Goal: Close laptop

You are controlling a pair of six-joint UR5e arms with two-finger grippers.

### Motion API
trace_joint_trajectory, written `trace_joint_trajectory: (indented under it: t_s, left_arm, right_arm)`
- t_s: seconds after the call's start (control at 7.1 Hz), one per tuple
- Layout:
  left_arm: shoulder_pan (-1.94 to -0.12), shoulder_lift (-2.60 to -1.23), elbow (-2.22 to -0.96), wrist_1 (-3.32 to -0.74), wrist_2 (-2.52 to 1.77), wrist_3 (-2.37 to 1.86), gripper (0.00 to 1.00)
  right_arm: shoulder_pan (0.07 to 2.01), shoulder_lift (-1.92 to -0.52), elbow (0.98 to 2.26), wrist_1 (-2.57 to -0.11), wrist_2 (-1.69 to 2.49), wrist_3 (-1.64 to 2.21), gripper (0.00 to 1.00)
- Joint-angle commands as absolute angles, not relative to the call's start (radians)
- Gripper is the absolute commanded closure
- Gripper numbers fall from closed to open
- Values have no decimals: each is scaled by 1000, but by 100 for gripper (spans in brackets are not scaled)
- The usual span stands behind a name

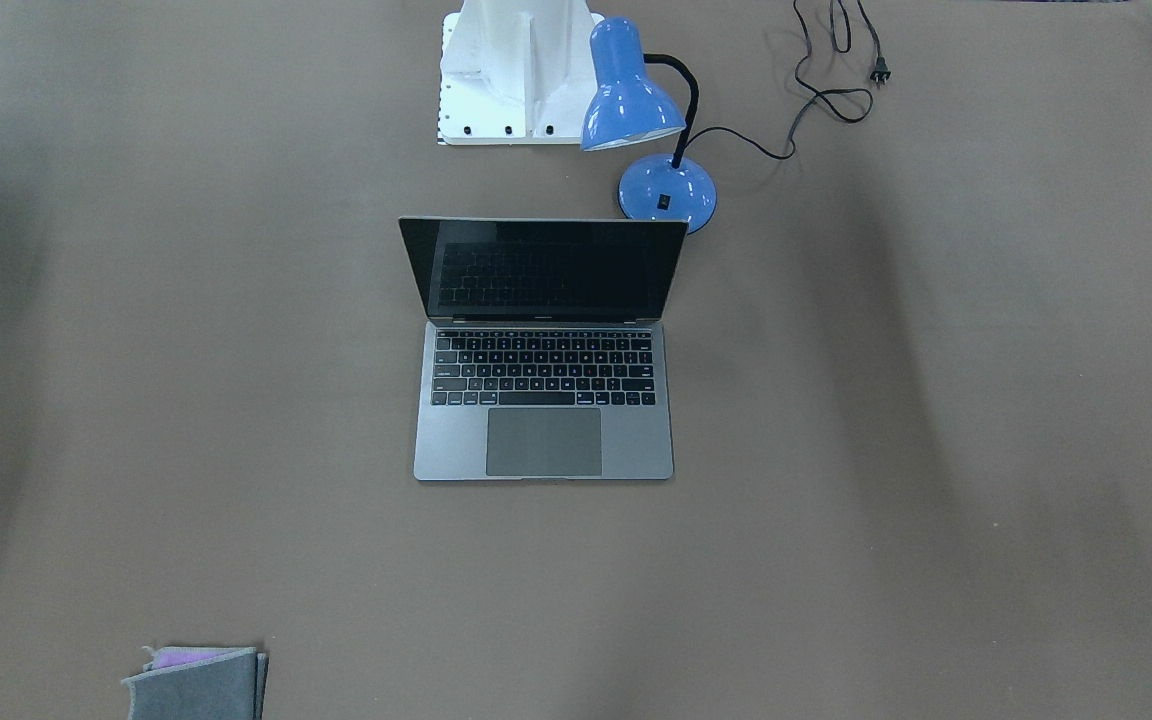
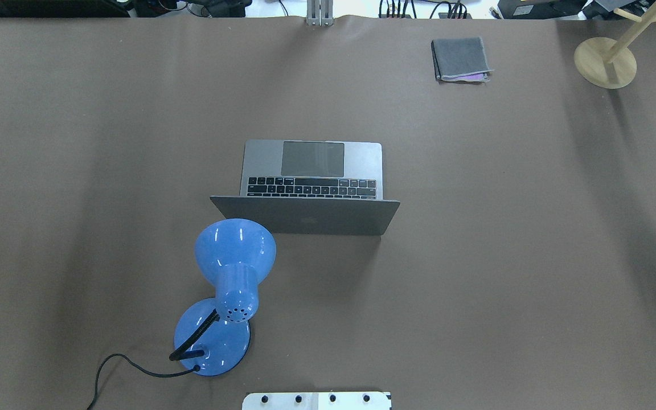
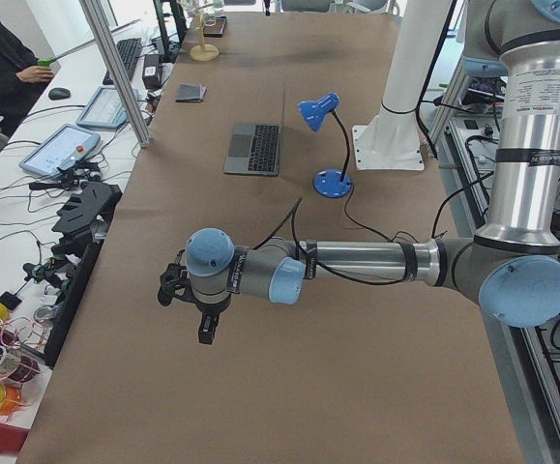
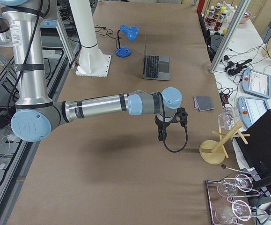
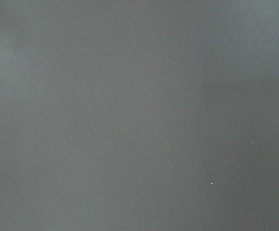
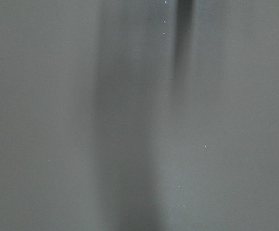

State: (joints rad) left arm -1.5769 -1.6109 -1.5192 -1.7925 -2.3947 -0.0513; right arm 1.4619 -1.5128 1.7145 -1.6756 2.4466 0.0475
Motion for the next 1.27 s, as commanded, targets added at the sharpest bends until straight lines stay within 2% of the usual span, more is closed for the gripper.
trace_joint_trajectory:
  t_s: [0.0, 0.28, 0.42, 0.7, 0.85, 0.99, 1.13]
  left_arm:
    - [-1578, -1605, -1531, -1798, -2419, -51, 2]
    - [-1577, -1621, -1545, -1810, -2408, -60, 2]
    - [-1548, -1647, -1560, -1824, -2410, -136, 2]
    - [-1360, -1774, -1575, -1894, -2357, -564, 2]
    - [-1254, -1790, -1583, -1990, -2346, -754, 3]
    - [-1182, -1805, -1585, -2099, -2315, -914, 28]
    - [-1119, -1839, -1592, -2138, -2313, -1024, 59]
  right_arm:
    - [1460, -1511, 1730, -1666, 2508, 76, 0]
    - [1450, -1505, 1741, -1663, 2508, 78, 0]
    - [1419, -1453, 1740, -1652, 2508, 86, 0]
    - [1338, -1328, 1729, -1644, 2503, 312, 1]
    - [1292, -1306, 1727, -1625, 2500, 354, 2]
    - [1251, -1299, 1726, -1588, 2494, 397, 24]
    - [1215, -1299, 1726, -1527, 2494, 463, 53]
